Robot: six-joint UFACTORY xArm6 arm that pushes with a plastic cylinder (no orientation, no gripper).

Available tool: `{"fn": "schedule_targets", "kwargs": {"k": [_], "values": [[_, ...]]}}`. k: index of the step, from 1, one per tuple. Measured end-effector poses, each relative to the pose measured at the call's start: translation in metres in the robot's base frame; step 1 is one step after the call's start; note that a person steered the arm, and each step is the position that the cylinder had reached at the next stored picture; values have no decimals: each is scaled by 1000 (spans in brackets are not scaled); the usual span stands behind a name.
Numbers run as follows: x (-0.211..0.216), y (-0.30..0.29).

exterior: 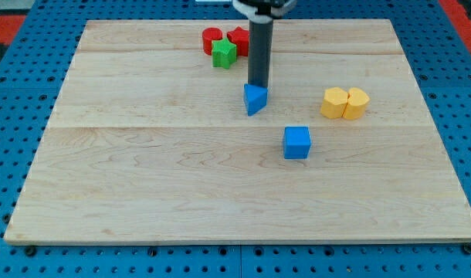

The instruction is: Push blue triangle to center

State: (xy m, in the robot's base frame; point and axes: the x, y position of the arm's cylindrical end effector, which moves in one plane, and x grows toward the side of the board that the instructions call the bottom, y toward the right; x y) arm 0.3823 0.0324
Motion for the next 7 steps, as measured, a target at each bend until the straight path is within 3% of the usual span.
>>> {"fn": "schedule_targets", "kwargs": {"k": [2,3,4,5,6,7], "values": [[23,-63],[36,-22],[-1,-17],[12,37],[77,52],[64,40]]}}
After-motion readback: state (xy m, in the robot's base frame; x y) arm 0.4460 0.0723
